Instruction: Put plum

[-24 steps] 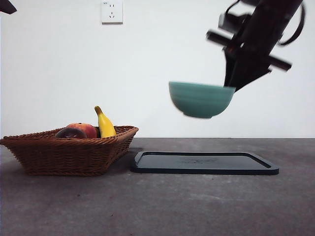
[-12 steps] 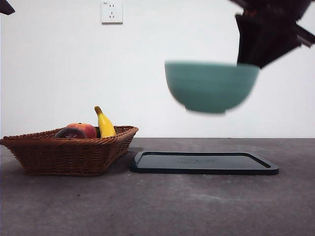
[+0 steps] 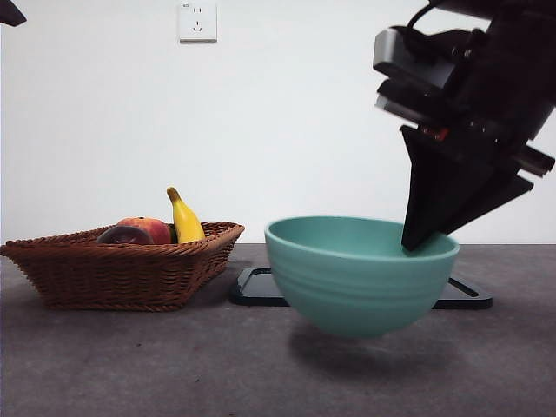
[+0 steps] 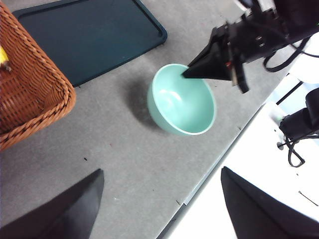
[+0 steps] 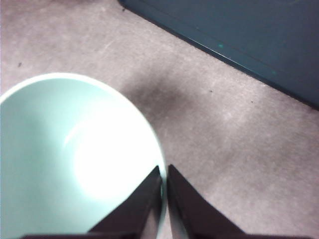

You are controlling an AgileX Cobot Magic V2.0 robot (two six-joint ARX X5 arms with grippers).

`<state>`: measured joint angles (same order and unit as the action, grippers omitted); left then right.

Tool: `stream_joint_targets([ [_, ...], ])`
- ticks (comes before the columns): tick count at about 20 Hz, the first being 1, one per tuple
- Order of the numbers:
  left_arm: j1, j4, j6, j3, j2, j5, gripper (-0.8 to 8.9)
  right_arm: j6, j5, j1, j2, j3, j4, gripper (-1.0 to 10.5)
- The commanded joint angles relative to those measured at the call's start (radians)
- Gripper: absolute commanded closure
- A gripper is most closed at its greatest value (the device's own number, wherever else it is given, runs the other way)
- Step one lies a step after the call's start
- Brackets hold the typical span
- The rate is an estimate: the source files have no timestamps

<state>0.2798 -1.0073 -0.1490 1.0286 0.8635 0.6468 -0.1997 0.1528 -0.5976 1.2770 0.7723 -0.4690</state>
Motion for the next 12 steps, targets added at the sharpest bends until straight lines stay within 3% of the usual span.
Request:
stream_joint_targets([
  [1, 0.003, 0.005, -0.018, 0.010, 0.007, 0.005, 4.40, -0.024, -0.005, -0.009, 0.034, -0.017, 0.023, 9.4],
  [9, 0.003, 0.004, -0.018, 0.010, 0.007, 0.005, 4.40, -0.029, -0.004, -0.009, 0.076, -0.020, 0.035, 9.3],
  [12, 0.003, 0.004, -0.019, 0.010, 0.007, 0.005, 4.40, -0.047, -0.004, -0.009, 0.076, -0.020, 0.034, 7.5],
])
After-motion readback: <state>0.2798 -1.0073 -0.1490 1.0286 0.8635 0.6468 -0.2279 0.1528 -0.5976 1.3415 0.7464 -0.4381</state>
